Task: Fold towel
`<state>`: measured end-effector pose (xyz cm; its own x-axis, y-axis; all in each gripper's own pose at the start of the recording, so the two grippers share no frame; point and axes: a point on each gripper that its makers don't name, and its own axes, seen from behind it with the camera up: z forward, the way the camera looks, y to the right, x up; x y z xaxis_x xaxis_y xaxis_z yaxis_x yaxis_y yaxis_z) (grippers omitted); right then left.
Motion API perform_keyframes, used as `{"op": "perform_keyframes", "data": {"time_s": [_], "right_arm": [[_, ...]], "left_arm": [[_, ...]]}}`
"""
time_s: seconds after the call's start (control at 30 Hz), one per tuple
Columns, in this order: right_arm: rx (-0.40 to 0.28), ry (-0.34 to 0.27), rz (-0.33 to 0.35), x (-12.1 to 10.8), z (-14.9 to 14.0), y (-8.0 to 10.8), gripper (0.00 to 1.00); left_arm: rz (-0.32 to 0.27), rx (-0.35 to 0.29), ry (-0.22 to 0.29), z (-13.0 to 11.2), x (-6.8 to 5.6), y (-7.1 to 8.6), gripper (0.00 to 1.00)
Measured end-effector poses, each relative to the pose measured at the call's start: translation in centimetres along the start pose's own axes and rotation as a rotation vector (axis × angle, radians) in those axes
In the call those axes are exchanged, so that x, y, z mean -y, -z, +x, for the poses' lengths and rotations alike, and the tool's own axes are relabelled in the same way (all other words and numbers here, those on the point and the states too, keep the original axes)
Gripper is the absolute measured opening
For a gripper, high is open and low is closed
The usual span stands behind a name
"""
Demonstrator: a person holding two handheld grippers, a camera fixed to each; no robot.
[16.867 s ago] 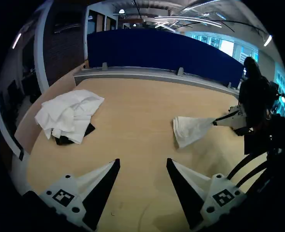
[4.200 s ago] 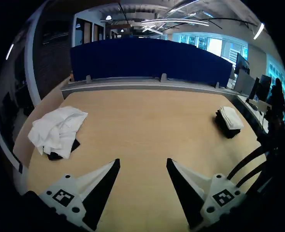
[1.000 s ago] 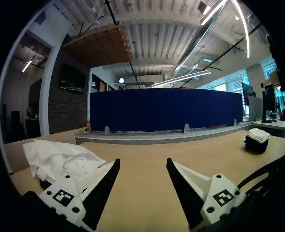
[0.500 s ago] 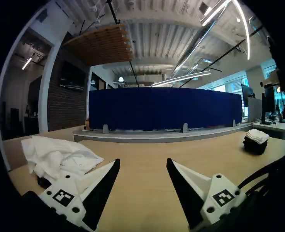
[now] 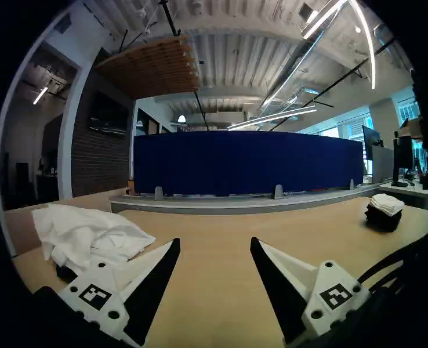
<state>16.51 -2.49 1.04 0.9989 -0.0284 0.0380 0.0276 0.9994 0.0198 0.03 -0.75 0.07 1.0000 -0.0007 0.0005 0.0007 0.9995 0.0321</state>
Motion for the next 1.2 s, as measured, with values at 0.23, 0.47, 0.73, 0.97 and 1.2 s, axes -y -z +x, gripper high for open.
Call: {"op": "perform_keyframes", "data": {"time_s": [0.23, 0.47, 0.73, 0.97, 1.2], "right_arm": [[-0.017, -0.072, -0.031, -2.6, -3.2, 0.4, 1.0], [-0.017, -0.092, -0.034, -3.4, -7.5, 0.7, 1.0], [-0.011, -0.119, -0.04, -4.0, -12.7, 0.4, 1.0], [-0.01, -0.147, -0.041, -4.7, -15.5, 0.5, 1.0], [-0.012, -0.143, -0.039, -4.4, -16.3, 0.6, 1.0]], "left_arm": [[0.0, 0.0, 0.0, 0.0, 0.0, 0.0, 0.89], [0.0, 0.0, 0.0, 0.0, 0.0, 0.0, 0.89], [0.0, 0.0, 0.0, 0.1, 0.0, 0.0, 0.89], [0.0, 0.0, 0.0, 0.0, 0.0, 0.1, 0.89], [0.0, 0.0, 0.0, 0.1, 0.1, 0.1, 0.89]]}}
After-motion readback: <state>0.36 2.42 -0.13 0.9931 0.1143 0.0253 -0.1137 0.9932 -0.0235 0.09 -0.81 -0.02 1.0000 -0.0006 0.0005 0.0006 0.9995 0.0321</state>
